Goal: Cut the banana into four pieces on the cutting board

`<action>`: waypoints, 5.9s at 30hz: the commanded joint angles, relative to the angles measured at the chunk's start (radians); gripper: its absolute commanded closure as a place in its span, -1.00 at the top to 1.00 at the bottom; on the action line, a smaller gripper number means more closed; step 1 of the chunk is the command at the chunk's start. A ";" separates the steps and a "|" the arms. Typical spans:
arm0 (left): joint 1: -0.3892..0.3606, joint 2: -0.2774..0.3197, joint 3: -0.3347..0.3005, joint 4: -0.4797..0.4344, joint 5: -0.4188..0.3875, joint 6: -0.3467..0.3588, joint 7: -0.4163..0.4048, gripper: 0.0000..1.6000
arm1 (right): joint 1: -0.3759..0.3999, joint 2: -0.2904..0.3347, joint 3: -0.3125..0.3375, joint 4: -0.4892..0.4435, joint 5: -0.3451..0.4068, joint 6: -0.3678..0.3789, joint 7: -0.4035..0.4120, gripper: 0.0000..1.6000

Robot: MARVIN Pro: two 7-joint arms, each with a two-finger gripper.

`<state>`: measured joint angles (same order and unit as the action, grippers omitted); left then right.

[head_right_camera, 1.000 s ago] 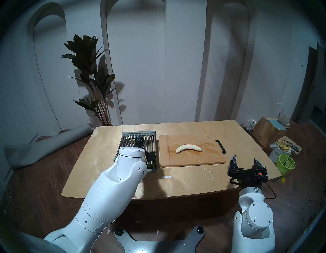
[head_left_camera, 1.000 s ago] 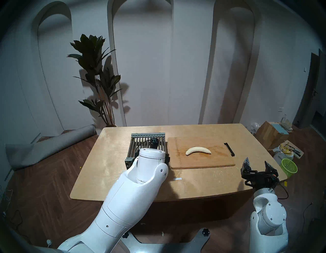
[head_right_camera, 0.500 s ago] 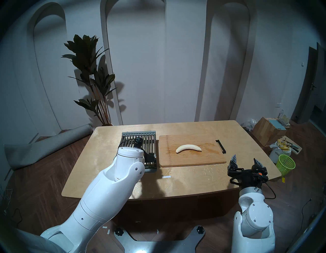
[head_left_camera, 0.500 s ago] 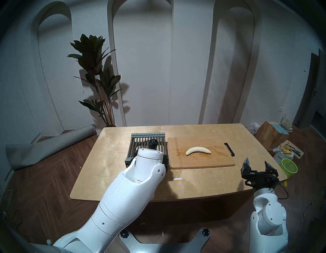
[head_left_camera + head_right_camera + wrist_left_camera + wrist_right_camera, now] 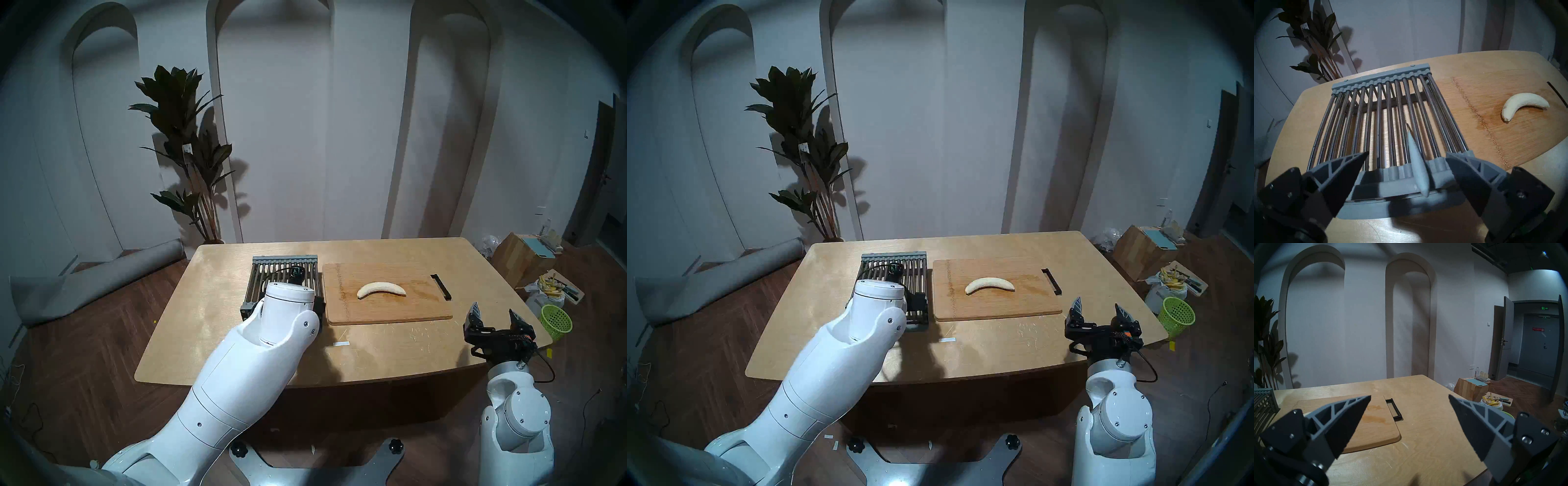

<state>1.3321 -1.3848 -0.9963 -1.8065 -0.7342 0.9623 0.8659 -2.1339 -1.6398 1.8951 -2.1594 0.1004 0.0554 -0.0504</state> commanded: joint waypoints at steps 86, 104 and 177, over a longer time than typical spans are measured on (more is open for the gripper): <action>0.014 0.200 0.101 -0.372 0.074 -0.416 -0.241 -1.00 | 0.010 -0.025 0.044 -0.077 0.026 -0.006 0.054 1.00; 0.031 0.217 0.107 -0.351 0.068 -0.465 -0.295 -1.00 | 0.167 0.113 0.317 -0.063 0.153 0.061 0.084 1.00; 0.063 0.223 0.095 -0.266 -0.089 -0.589 -0.500 -1.00 | 0.643 0.710 0.140 0.768 0.618 0.201 1.090 -1.00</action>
<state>1.4030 -1.1190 -0.9328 -2.0682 -0.8686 0.3860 0.3117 -1.6035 -0.9552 2.0685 -1.4113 0.6745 0.3148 0.9597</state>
